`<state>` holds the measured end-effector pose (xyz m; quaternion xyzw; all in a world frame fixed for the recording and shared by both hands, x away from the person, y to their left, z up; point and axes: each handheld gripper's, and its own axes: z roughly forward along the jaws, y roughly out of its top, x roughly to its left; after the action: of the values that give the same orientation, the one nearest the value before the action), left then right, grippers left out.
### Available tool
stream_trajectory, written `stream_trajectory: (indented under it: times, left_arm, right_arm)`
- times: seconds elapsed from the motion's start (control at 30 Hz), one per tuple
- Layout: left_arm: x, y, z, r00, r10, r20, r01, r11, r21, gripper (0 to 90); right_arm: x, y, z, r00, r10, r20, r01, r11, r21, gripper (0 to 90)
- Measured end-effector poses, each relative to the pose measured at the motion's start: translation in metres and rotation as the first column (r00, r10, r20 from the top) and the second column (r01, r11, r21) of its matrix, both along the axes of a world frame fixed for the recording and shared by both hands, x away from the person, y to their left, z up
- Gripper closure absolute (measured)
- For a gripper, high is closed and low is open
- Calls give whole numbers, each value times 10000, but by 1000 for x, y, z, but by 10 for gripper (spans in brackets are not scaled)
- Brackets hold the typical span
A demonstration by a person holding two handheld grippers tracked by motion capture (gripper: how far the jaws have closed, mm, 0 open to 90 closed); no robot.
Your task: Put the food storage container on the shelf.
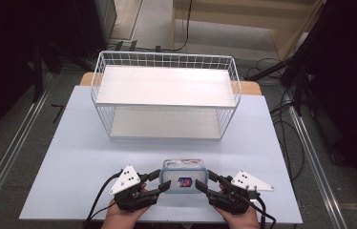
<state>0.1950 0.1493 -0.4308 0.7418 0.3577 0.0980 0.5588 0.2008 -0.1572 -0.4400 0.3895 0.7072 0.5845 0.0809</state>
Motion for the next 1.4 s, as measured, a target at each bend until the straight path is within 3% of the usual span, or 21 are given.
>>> stream_trajectory:
  times: [0.2,0.37,0.87,1.2,1.37,1.4]
  left_arm:
    - [-3,0,12,9967,100,810,-89,9999,-141,515]
    - [-1,3,22,9926,149,1204,-119,9996,-255,513]
    - [12,15,53,9736,523,2221,-408,9976,-563,504]
    - [27,13,78,9568,772,2805,-566,9951,-808,494]
    - [33,14,89,9436,790,3216,-515,9943,-931,493]
    - [35,14,91,9410,775,3293,-476,9941,-979,493]
  right_arm:
    - [-3,1,12,9973,-64,726,67,10000,-35,489]
    - [-2,5,25,9908,-126,1348,125,9999,13,489]
    - [12,20,52,9722,-352,2316,296,9992,276,486]
    - [25,24,75,9596,-616,2747,520,9978,421,479]
    - [31,25,92,9433,-701,3244,601,9974,409,478]
    - [31,25,92,9433,-701,3244,601,9974,409,478]
